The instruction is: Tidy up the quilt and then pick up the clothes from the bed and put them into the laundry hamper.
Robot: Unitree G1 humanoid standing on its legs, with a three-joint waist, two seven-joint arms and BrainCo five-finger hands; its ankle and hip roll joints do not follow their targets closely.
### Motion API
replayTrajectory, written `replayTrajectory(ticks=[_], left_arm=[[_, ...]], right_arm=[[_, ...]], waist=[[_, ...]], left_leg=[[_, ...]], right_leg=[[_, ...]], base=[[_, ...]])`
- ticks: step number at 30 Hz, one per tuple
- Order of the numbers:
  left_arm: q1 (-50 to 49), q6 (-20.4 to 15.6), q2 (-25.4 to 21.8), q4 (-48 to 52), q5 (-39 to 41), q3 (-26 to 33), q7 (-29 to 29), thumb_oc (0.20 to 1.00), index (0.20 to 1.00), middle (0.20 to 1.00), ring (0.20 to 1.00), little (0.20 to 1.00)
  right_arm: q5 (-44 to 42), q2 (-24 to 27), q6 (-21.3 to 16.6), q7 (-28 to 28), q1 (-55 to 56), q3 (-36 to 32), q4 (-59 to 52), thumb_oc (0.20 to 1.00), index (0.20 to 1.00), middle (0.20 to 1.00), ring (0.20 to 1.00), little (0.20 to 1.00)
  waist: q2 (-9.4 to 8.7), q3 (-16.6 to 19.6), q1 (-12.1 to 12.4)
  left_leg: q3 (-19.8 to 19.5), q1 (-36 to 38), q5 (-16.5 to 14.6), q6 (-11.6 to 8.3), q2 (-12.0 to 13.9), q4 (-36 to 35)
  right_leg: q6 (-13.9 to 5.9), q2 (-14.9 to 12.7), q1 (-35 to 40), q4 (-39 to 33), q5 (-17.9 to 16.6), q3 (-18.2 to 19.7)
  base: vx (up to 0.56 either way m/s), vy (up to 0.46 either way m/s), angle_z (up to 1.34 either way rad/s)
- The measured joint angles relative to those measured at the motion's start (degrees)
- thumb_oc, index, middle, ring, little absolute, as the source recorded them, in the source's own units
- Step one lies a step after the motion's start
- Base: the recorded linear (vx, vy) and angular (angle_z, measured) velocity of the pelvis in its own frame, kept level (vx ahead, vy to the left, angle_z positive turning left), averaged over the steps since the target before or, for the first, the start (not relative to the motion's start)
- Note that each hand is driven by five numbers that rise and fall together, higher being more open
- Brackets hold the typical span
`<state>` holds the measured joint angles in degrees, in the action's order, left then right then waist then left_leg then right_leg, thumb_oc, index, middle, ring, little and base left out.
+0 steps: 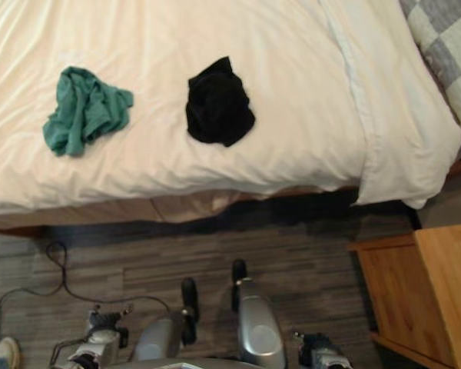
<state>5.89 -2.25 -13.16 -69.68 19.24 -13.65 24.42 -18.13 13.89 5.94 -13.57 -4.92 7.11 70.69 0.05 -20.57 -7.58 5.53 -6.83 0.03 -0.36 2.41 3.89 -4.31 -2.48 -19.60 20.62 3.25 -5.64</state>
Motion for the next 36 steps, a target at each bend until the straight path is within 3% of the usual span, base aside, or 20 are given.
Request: replayTrajectory(ticks=[6, 8, 9, 10, 11, 12, 13, 14, 15, 16, 17, 20, 22, 24, 26, 29, 30, 32, 34, 36], left_arm=[[1.23, -0.49, 0.81, 1.2, 2.89, -0.04, -0.73, 1.0, 1.0, 1.0, 1.0, 1.0], [1.34, -1.16, 1.94, 1.15, -1.27, -0.26, -1.38, 1.0, 1.0, 1.0, 1.0, 1.0], [1.38, -2.21, 2.36, 1.07, -1.48, -1.25, -1.25, 1.0, 1.0, 1.0, 1.0, 1.0], [1.09, -2.99, 3.04, 1.53, -1.21, -2.28, -1.18, 1.0, 1.0, 1.0, 1.0, 1.0], [0.76, -3.03, 3.23, 1.67, -1.06, -1.65, -1.14, 1.0, 1.0, 1.0, 1.0, 1.0], [-0.09, -2.74, 3.42, 1.01, 0.17, -1.56, -0.89, 1.0, 1.0, 1.0, 1.0, 1.0], [-1.13, -2.52, 3.57, 0.89, -1.42, -2.05, -0.33, 1.0, 1.0, 1.0, 1.0, 1.0], [-1.34, -3.14, 1.94, 1.67, -4.85, -7.35, -0.78, 1.0, 1.0, 1.0, 1.0, 1.0], [-2.02, -4.37, 0.83, 2.94, -9.11, -6.19, -2.78, 1.0, 1.0, 1.0, 1.0, 1.0], [-3.61, -3.29, 1.75, 1.8, -9.42, -4.41, -3.19, 1.0, 1.0, 1.0, 1.0, 1.0], [-3.82, -2.35, 1.05, 0.66, -9.43, -4.04, -3.42, 1.0, 1.0, 1.0, 1.0, 1.0], [-0.07, -2.43, -1.29, 0.29, -9.15, -4.86, -2.4, 1.0, 1.0, 1.0, 1.0, 1.0], [2.4, -3.06, -1.14, 0.6, -9.72, -5.46, -2.31, 1.0, 1.0, 1.0, 1.0, 1.0], [2.82, -5.26, -0.56, 1.8, -13.55, -8.33, -1.54, 1.0, 1.0, 1.0, 1.0, 1.0], [2.88, -6.78, 0.05, 2.65, -10.69, -9.01, -1.04, 1.0, 1.0, 1.0, 1.0, 1.0], [2.73, -9.9, 1.55, 2.94, 1.08, -3.28, 0.59, 1.0, 1.0, 1.0, 1.0, 1.0], [2.15, -11.73, 1.99, 4.18, 4.23, 1.67, 0.63, 1.0, 1.0, 1.0, 1.0, 1.0], [-0.44, -13.63, 1.47, 9.69, 5.41, 8.61, 1.18, 1.0, 1.0, 1.0, 1.0, 1.0], [-3.79, -13.53, -0.55, 19.39, 4.72, 9.89, 2.99, 1.0, 1.0, 1.0, 1.0, 1.0], [-6.43, -11.86, -5.92, 33.47, 2.99, 10.58, 4.77, 1.0, 1.0, 1.0, 1.0, 1.0]], right_arm=[[2.42, 1.11, 0.14, -0.52, 0.16, 0.22, 0.25, 1.0, 1.0, 1.0, 1.0, 1.0], [2.21, 0.76, 0.21, -2.26, 0.47, 0.13, 0.28, 1.0, 1.0, 1.0, 1.0, 1.0], [1.71, 1.0, 0.24, -2.58, 0.56, -0.13, 0.41, 1.0, 1.0, 1.0, 1.0, 1.0], [1.72, 1.91, 0.34, -2.77, 0.77, -1.58, 0.4, 1.0, 1.0, 1.0, 1.0, 1.0], [1.68, 2.12, 0.12, -2.94, 0.77, -2.49, 0.03, 1.0, 1.0, 1.0, 1.0, 1.0], [1.41, 3.22, -0.84, -3.45, 0.62, -2.42, -0.51, 1.0, 1.0, 1.0, 1.0, 1.0], [0.91, 4.57, -1.82, -3.96, 1.66, -4.31, -3.94, 1.0, 1.0, 1.0, 1.0, 1.0], [-0.02, 4.77, -4.01, -4.65, 5.24, -6.42, -9.31, 1.0, 1.0, 1.0, 1.0, 1.0], [-0.01, 6.86, -7.18, -6.88, 3.99, -3.53, -9.77, 1.0, 1.0, 1.0, 1.0, 1.0], [0.03, 8.83, -8.31, -7.02, 2.14, -0.91, -8.96, 1.0, 1.0, 1.0, 1.0, 1.0], [-0.03, 7.93, -8.65, -7.31, 0.45, 0.91, -8.21, 1.0, 1.0, 1.0, 1.0, 1.0], [0.21, 2.75, -7.64, -6.15, 0.41, 4.67, -5.02, 1.0, 1.0, 1.0, 1.0, 1.0], [2.1, 0.29, -6.64, -5.87, 1.26, 4.74, -1.93, 1.0, 1.0, 1.0, 1.0, 1.0], [4.25, -0.92, -5.78, -5.93, 2.13, 5.55, -0.99, 1.0, 1.0, 1.0, 1.0, 1.0], [4.29, -0.53, -5.81, -6.23, 0.99, 5.83, -0.82, 1.0, 1.0, 1.0, 1.0, 1.0], [1.35, 0.93, -8.63, -7.03, -0.67, 4.45, -2.25, 1.0, 1.0, 1.0, 1.0, 1.0], [-1.58, 1.74, -10.19, -7.4, -0.89, 3.18, -4.2, 1.0, 1.0, 1.0, 1.0, 1.0], [-5.6, 3.35, -12.61, -8.04, 0.66, -0.85, -9.92, 1.0, 1.0, 1.0, 1.0, 1.0], [-7.01, 6.18, -12.62, -9.9, 3.65, -2.91, -22.0, 1.0, 1.0, 1.0, 1.0, 1.0], [-5.72, 11.21, -11.97, -14.07, 6.83, -5.77, -37.94, 1.0, 1.0, 1.0, 1.0, 1.0]], waist=[[2.03, 0.01, -0.91], [2.35, 0.1, -1.82], [2.31, 0.07, -2.05], [1.53, 0.16, -1.51], [1.28, 0.36, -1.24], [1.91, 0.73, -1.14], [1.86, 1.58, -0.22], [3.63, 2.36, 0.8], [2.1, 2.17, 0.56], [4.12, 3.29, 0.66], [3.65, 3.32, 1.17], [0.27, 3.55, -0.5], [0.54, 3.46, -1.74], [0.23, 3.47, -1.72], [0.46, 3.42, -1.66], [1.14, 3.58, -1.21], [1.2, 3.6, -0.88], [0.95, 3.79, 0.13], [0.87, 4.02, 0.23], [0.65, 4.26, 0.25]], left_leg=[[0.09, -0.14, -0.94, -1.17, 0.7, -1.58], [2.16, -0.62, -2.62, -1.17, 2.39, 1.82], [1.84, -2.05, -3.28, -2.66, 2.77, 5.82], [2.98, -2.22, -3.32, -2.87, 4.99, 10.23], [2.59, -1.72, -3.51, -2.66, 6.19, 9.78], [0.12, -0.81, -3.16, -3.99, 7.91, 8.53], [0.37, 0.45, -4.07, -3.84, 11.04, 6.14], [4.58, 0.34, -8.34, -2.99, 11.76, 7.65], [3.09, 3.16, -9.95, -2.23, 5.9, 4.92], [1.23, 5.19, -7.81, -2.85, 5.37, 0.14], [0.91, 5.73, -3.12, -4.01, 5.28, -0.89], [0.78, 4.59, -0.82, -4.09, 3.06, -2.51], [-1.7, 3.4, 0.06, -3.7, 3.03, -2.82], [-1.18, 3.25, 0.03, -3.58, 2.43, -1.24], [-1.26, 3.3, -0.41, -2.88, 2.23, -0.51], [-1.43, 4.44, -0.47, -2.78, 3.16, -1.72], [-1.72, 5.42, -0.61, -2.68, 3.85, -2.53], [-1.46, 6.96, -0.86, -2.25, 4.77, -3.42], [-1.48, 6.86, -0.84, -2.05, 5.16, -4.45], [-1.51, 6.77, -0.4, -1.39, 5.52, -4.92]], right_leg=[[2.8, 1.08, 0.87, -0.38, 1.59, -0.7], [5.59, -1.31, 2.52, -0.61, 1.72, -2.71], [7.89, -2.06, 3.35, -0.67, 2.03, -3.67], [7.62, -3.34, 4.68, -1.08, 2.41, -3.55], [6.99, -3.97, 5.15, -1.06, 2.68, -2.75], [5.94, -3.35, 6.27, -2.08, 2.44, -2.39], [4.1, -2.8, 6.17, -1.82, 1.79, -0.56], [4.87, -3.62, 5.92, -1.0, 2.85, -1.43], [3.0, -4.73, 4.57, 2.73, 3.22, 1.87], [1.82, -2.22, 3.69, 2.6, 3.08, 3.11], [1.23, -1.74, 3.6, 2.6, 2.78, 5.16], [0.03, -3.46, 1.77, 1.53, 2.08, 6.54], [-0.88, -2.87, 3.45, -1.43, 1.85, 6.75], [-0.68, -3.71, 3.81, -0.4, 1.9, 6.21], [-0.73, -3.83, 3.79, 0.29, 2.5, 6.51], [-0.56, -3.0, 4.6, 0.23, 2.63, 6.54], [-0.18, -2.53, 5.56, 0.1, 2.85, 6.17], [0.2, -1.97, 6.64, 0.03, 3.07, 5.87], [0.75, -1.94, 6.8, 0.11, 3.46, 5.02], [0.86, -1.71, 6.76, 0.12, 3.5, 4.56]], base=[[0.06, 0.121, 0.19], [0.12, 0.333, 0.58], [0.27, 0.466, 0.52], [0.25, 0.44, 0.34], [0.6, 0.996, 0.03], [0.96, 1.57, -0.32], [1.03, 1.559, -0.23], [0.59, 0.781, -0.47], [0.11, -0.009, -0.74], [0.04, -0.018, -1.38], [0.04, -0.068, -1.2], [0.08, -0.085, -0.09], [0.12, 0.026, 0.57], [0.12, 0.07, 0.3], [0.15, 0.122, -0.03], [0.16, 0.054, -0.01], [0.16, 0.028, 0.11], [0.16, 0.059, 0.06], [0.12, 0.063, 0.16], [0.1, 0.062, 0.12]])
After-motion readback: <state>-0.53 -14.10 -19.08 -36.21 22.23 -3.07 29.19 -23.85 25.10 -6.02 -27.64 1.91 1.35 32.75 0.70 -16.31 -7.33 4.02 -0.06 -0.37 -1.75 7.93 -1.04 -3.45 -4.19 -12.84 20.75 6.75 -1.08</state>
